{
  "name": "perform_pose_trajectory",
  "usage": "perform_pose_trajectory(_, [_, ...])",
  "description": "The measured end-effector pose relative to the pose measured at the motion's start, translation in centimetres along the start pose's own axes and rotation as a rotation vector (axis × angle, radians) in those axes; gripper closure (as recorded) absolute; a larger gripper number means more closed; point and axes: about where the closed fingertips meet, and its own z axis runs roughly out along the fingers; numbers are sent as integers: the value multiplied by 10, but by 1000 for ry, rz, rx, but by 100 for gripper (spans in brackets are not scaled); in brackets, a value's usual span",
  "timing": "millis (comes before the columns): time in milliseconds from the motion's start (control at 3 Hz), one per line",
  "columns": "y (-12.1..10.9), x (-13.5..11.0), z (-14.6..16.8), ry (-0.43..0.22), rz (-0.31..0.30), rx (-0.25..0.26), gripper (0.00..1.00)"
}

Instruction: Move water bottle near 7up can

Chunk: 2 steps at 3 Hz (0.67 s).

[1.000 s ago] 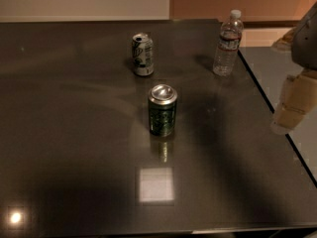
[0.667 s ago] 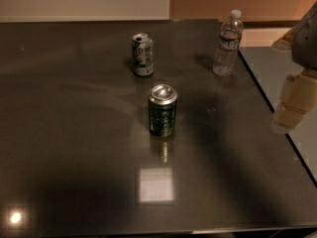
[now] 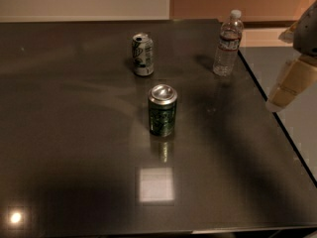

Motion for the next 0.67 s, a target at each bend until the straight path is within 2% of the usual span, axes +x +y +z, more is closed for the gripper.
perform_pose_trajectory(667, [-74,12,21,-136,152,109,0])
